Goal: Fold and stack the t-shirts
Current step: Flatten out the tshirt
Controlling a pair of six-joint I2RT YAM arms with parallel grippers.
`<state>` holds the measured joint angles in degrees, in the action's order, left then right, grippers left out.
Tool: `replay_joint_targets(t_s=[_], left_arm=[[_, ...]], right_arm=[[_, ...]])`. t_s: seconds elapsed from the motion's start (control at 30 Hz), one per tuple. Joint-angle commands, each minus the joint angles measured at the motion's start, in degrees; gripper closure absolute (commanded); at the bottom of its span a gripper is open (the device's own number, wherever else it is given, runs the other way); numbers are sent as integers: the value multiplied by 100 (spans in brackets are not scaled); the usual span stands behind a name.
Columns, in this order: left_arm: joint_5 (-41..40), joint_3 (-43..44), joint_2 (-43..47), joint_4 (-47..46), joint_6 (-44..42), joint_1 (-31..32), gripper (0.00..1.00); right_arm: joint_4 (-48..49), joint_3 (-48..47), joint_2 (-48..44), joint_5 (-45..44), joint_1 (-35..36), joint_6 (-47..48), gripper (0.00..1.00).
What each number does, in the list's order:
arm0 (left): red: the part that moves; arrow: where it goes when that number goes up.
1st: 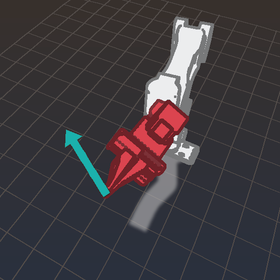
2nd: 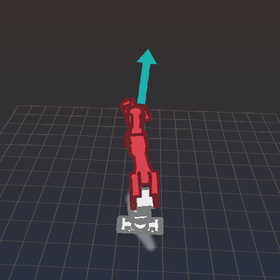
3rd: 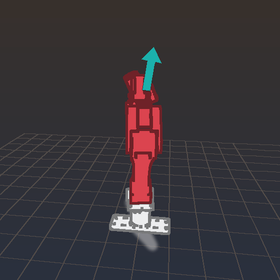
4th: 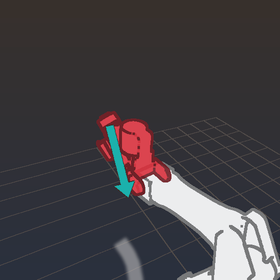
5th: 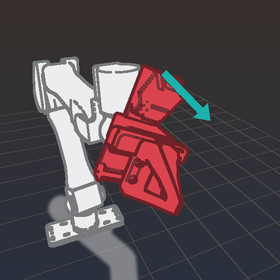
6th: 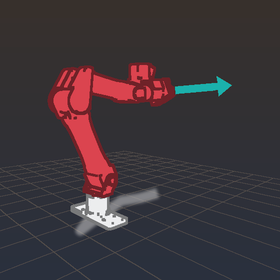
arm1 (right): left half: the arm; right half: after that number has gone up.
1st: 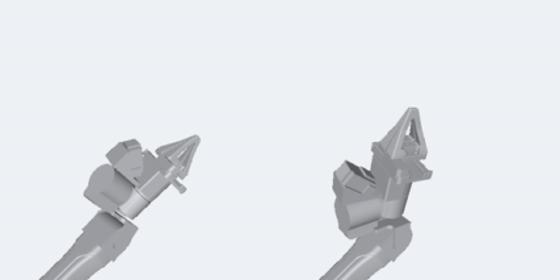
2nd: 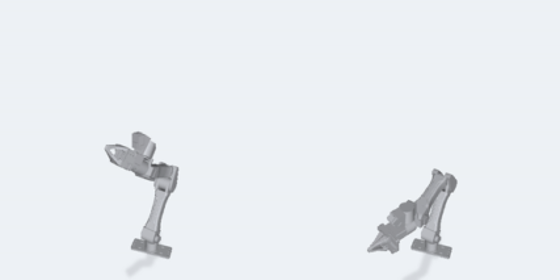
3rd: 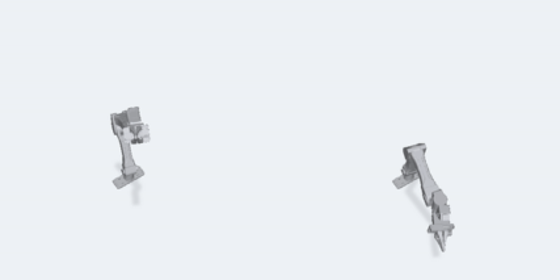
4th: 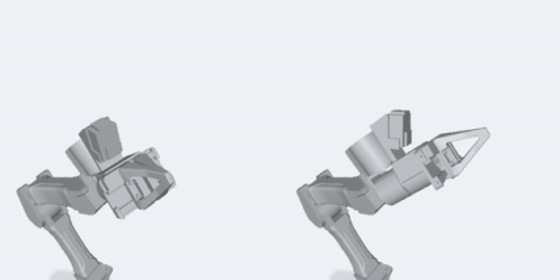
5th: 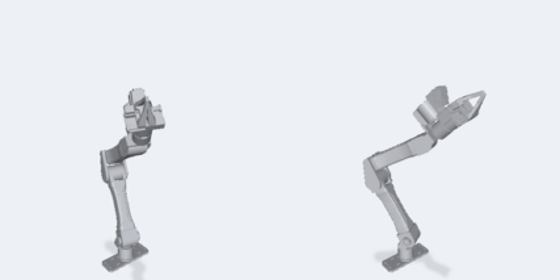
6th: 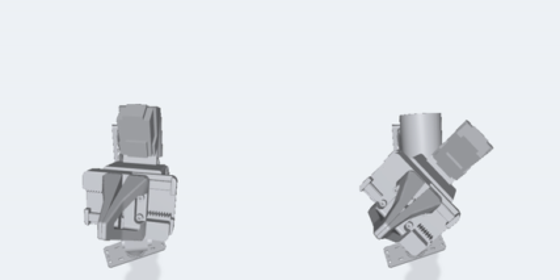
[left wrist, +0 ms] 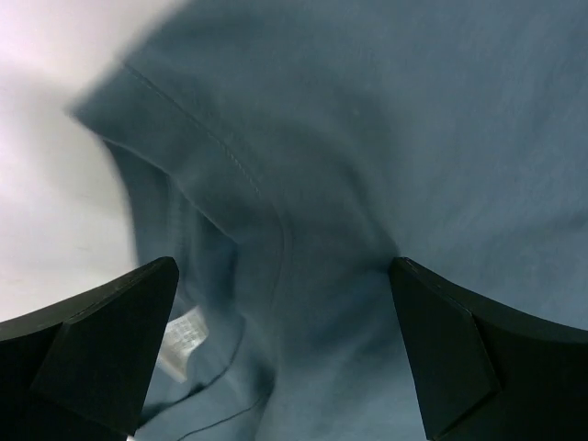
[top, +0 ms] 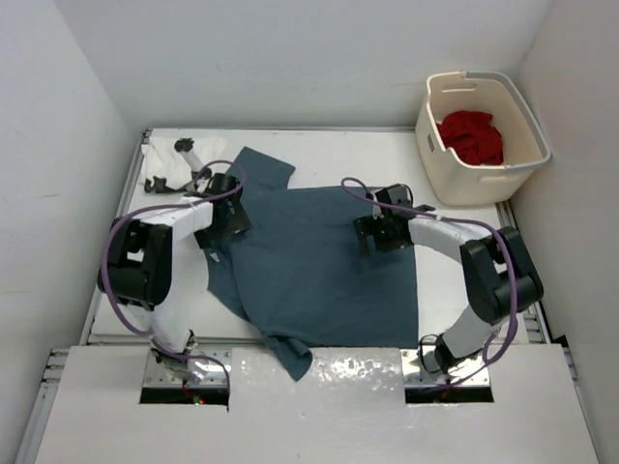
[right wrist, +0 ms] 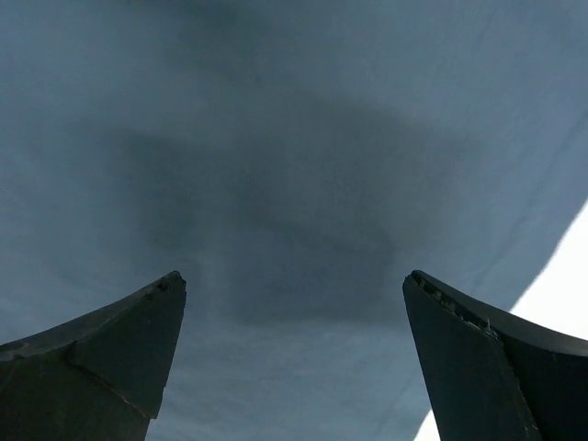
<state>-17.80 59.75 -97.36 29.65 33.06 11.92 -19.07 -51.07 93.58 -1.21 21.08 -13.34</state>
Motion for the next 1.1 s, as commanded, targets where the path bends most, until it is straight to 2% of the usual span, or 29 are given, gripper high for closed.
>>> replay_joint_targets(t_s=[0.0,0.13,0.33,0.43,0.53,0.73,0.9,1.0,1.07], left_arm=[[601,-60,-159,-837,385,3,0],[743,256,-678,-1242,377,12,0],[611,1187,-1662,-1067,61,3,0],[471,1890,-2154,-857,-159,3,0],[155,3038,-2733,-418,-414,-6,0],[-267,4446,-3419,-179,-1125,-50,0],[21,5520,-3860,216,-1503,-199,0],[400,5549,-3336,-28,-1749,-94,0],[287,5425,-2983,5,-1759,46,0]], right_arm=[[412,35,204,131,-43,-327,1],[430,-184,792,42,-217,-283,1],[466,-912,1873,34,-806,-292,1],[290,-1597,2321,-10,-1017,-91,1],[-25,-2754,2840,-238,-1088,225,1],[-1008,-4758,3955,-520,-1378,403,1],[-1081,-5220,3984,-188,-1405,569,1],[-1116,-5159,3616,86,-1283,841,1],[-1248,-5106,3221,86,-1160,1026,1]])
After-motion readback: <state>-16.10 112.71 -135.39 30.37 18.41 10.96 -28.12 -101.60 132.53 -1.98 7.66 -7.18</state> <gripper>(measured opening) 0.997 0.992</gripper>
